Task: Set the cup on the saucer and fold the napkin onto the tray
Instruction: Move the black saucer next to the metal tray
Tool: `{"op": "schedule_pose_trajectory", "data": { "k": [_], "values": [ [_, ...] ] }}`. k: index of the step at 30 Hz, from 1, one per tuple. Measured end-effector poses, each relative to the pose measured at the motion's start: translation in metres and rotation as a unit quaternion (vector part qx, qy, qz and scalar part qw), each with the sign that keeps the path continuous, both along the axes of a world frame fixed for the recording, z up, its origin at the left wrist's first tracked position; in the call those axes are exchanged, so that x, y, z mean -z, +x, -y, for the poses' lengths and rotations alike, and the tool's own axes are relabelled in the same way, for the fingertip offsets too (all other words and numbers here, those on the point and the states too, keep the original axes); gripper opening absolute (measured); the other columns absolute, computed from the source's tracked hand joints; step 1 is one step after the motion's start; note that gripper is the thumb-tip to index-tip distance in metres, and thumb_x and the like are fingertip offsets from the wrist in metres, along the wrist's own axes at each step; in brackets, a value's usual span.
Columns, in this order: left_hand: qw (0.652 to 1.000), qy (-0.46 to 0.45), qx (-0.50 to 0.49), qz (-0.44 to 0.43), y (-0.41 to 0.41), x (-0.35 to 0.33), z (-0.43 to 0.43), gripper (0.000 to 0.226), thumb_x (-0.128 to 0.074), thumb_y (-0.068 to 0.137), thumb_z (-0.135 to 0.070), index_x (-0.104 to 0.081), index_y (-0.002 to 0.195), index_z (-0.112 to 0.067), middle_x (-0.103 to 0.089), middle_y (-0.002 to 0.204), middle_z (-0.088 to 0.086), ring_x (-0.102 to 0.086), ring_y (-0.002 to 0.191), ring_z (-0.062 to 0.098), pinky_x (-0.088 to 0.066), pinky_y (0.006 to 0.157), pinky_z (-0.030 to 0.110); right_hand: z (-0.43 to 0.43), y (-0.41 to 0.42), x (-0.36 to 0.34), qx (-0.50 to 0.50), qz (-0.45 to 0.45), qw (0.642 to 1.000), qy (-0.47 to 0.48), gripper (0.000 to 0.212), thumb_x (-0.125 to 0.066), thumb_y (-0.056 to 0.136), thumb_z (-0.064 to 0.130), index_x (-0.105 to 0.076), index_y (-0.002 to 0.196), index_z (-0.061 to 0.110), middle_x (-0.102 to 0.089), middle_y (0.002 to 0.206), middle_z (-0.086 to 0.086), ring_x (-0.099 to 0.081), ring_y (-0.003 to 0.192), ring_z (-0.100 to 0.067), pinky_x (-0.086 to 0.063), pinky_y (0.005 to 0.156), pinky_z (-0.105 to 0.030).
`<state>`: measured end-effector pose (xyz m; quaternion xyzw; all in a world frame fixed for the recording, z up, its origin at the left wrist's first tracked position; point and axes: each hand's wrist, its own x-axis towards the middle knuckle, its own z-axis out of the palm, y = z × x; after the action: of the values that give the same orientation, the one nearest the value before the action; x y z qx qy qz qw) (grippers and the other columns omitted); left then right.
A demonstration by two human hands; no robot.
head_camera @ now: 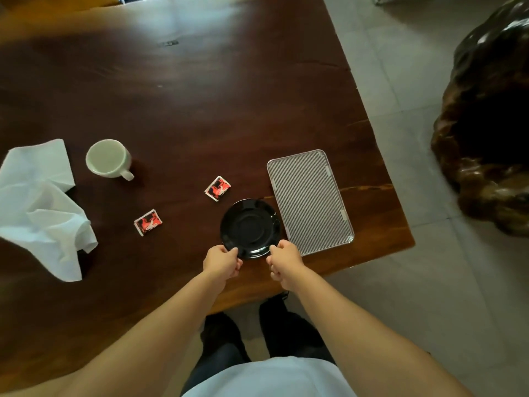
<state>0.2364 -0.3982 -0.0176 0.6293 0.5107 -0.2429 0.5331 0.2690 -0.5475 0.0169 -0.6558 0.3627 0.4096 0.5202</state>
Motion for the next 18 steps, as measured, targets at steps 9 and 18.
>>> {"op": "schedule_pose_trajectory", "data": {
  "k": [9, 18],
  "values": [
    [1.0, 0.015, -0.008, -0.012, 0.006, 0.023, 0.002, 0.018, -0.056, 0.102, -0.018, -0.056, 0.086, -0.009, -0.066, 0.072, 0.011, -0.059, 0.066, 0.02, -0.051, 0.063, 0.033, -0.001, 0.008, 0.032, -0.017, -0.01, 1.0, -0.01, 0.013, -0.04, 0.107, 0.018, -0.05, 0.102, 0.012, -0.043, 0.068, -0.005, -0.032, 0.051, -0.011, -0.026, 0.037, -0.02],
    [0.998, 0.064, 0.012, -0.023, 0.005, 0.04, 0.011, 0.025, -0.056, 0.102, -0.022, -0.054, 0.08, -0.01, -0.069, 0.071, 0.008, -0.06, 0.062, 0.018, -0.056, 0.066, 0.036, -0.005, 0.012, 0.062, -0.042, -0.012, 0.997, -0.056, 0.023, -0.04, 0.106, 0.018, -0.044, 0.084, 0.016, -0.046, 0.084, -0.012, -0.036, 0.054, -0.015, -0.03, 0.039, -0.023]
  ]
}}
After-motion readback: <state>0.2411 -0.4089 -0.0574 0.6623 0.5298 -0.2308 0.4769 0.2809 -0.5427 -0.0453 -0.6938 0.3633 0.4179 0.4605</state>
